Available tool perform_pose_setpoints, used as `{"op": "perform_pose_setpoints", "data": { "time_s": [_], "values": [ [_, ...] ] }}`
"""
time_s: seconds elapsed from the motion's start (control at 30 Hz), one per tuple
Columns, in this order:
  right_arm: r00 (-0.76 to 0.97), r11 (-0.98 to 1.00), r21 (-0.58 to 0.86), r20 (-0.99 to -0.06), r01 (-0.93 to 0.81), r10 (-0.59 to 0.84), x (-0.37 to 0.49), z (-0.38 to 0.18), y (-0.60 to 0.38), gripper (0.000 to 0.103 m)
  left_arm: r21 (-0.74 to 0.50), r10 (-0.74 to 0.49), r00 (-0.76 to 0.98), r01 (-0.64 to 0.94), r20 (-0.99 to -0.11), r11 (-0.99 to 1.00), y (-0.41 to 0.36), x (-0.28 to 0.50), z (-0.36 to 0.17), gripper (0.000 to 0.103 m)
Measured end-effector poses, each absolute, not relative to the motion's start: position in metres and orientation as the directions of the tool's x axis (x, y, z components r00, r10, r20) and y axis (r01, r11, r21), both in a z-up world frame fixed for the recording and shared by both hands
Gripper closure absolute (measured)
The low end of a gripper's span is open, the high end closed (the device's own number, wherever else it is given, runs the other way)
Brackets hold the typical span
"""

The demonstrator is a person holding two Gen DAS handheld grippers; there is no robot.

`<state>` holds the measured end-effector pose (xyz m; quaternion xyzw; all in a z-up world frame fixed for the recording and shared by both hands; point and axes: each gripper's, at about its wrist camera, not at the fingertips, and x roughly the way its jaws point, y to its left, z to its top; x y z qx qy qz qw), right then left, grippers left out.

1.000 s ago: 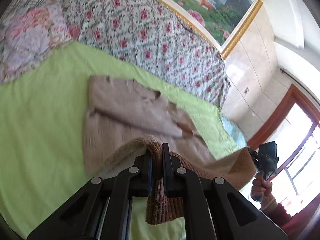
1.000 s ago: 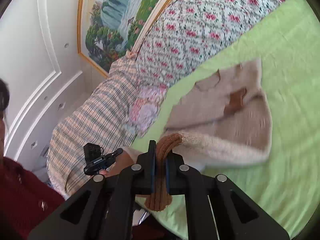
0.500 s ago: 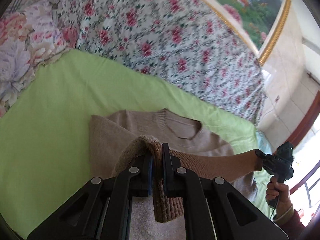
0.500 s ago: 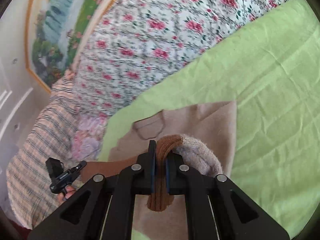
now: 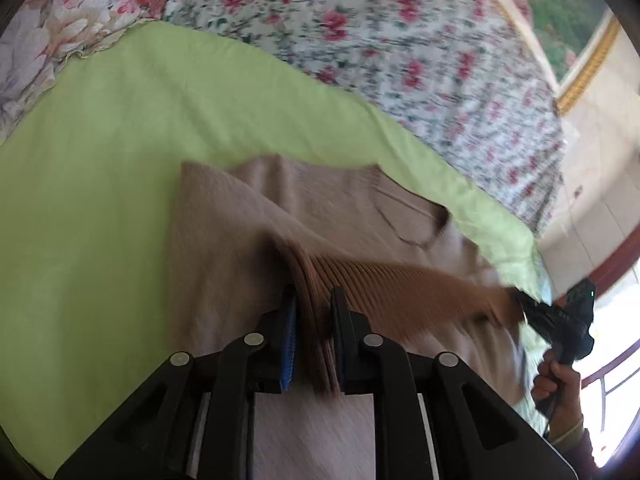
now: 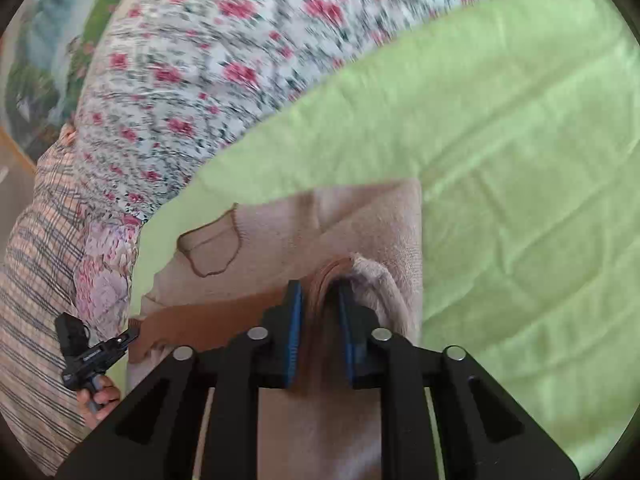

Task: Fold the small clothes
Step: 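Grasp the brown ribbed hem with both tools and fold it toward the collar, then open both tools and lift them off the folded sweater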

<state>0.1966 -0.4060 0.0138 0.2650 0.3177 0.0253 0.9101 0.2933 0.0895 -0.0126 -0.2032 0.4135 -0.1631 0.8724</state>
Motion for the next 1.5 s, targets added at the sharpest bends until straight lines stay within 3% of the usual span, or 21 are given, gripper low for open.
{"op": "perform_pose_setpoints", "data": {
  "time_s": [0.1,0.17,0.27,0.4,0.6,0.7,1.07,1.27,1.43,1.5],
  "values": [
    [0.757,0.878,0.475,-0.551,-0.061,0.351,0.183,0.02,-0.358,0.073,-0.494,-0.523,0.557,0.218,-0.645,0.842,0.055,0.259,-0.011,0.08],
    [0.655,0.884,0.433,-0.619,-0.176,0.434,0.191,0.01,-0.317,0.071,-0.495,-0.569,0.491,0.285,-0.66,0.821,0.019,0.253,-0.017,0.077],
    [0.557,0.903,0.357,-0.711,-0.24,0.429,0.213,-0.008,-0.286,0.071,-0.413,-0.523,0.452,0.324,-0.723,0.851,-0.014,0.264,-0.024,0.077],
    [0.563,0.952,0.291,-0.773,-0.097,0.294,0.247,-0.023,-0.32,0.071,-0.387,-0.481,0.449,0.29,-0.753,0.875,-0.004,0.306,-0.027,0.08],
    [0.703,0.903,0.364,-0.703,0.228,0.106,0.259,-0.006,-0.401,0.071,-0.377,-0.351,0.551,0.07,-0.758,0.924,0.066,0.374,-0.019,0.078],
    [0.742,0.877,0.4,-0.665,0.266,0.078,0.244,0.002,-0.413,0.07,-0.429,-0.349,0.586,0.002,-0.731,0.903,0.09,0.377,-0.018,0.078],
    [0.727,0.884,0.441,-0.657,0.157,0.198,0.165,-0.001,-0.355,0.059,-0.496,-0.379,0.629,-0.012,-0.678,0.868,0.09,0.24,-0.011,0.07],
    [0.723,0.874,0.468,-0.649,0.134,0.237,0.123,-0.006,-0.326,0.053,-0.58,-0.436,0.625,-0.032,-0.647,0.814,0.086,0.157,-0.017,0.06],
    [0.727,0.86,0.493,-0.637,0.129,0.257,0.09,-0.011,-0.309,0.05,-0.62,-0.476,0.581,-0.064,-0.66,0.782,0.08,0.12,-0.034,0.046],
    [0.724,0.855,0.504,-0.635,0.125,0.269,0.079,-0.012,-0.303,0.05,-0.63,-0.487,0.568,-0.073,-0.663,0.773,0.077,0.115,-0.04,0.045]
  ]
}}
